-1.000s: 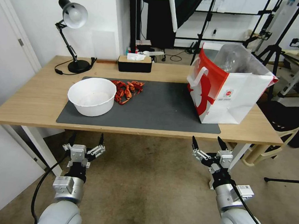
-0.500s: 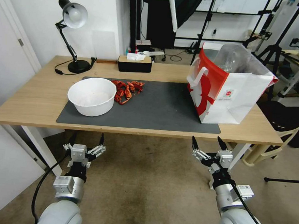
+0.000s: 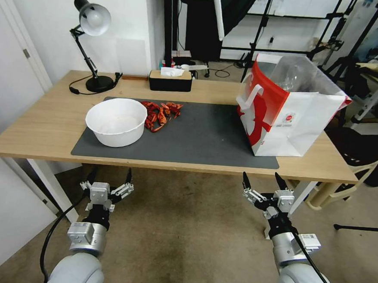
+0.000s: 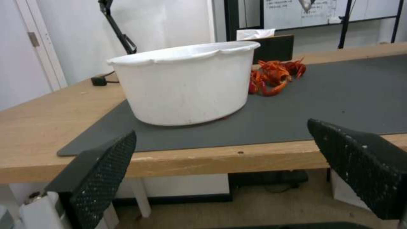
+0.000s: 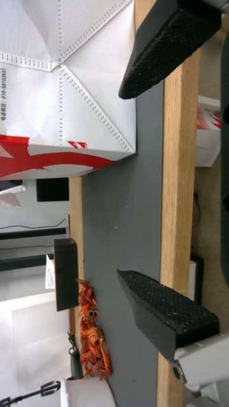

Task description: Close the takeout container lid, then place the container into the takeout bag.

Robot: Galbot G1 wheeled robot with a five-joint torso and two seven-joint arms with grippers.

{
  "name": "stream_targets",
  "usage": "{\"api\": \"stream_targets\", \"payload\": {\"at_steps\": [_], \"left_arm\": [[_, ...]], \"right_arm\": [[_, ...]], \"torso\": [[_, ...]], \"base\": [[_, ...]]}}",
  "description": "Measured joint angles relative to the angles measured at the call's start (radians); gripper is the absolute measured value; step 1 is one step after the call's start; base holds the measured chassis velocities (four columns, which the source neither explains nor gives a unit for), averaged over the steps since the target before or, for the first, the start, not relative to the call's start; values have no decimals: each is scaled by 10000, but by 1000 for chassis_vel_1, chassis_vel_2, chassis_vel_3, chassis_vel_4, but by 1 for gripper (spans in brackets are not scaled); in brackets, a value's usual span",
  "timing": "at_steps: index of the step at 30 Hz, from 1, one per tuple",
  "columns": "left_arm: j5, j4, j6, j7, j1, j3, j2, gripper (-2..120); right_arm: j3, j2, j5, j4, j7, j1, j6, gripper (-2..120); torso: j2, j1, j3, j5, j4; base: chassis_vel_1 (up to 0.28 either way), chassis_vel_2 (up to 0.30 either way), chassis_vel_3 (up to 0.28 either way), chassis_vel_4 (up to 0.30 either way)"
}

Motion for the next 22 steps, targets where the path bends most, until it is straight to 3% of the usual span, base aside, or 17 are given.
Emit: {"api": "stream_targets", "payload": {"at_steps": [22], "left_arm": [[-1,1,4,-1,1,3,1,100]], "right_arm": [[0,0,0,-3,0,0,9,100]], "torso": [[0,0,0,0,-1]], "base": [[0,0,0,0]]}}
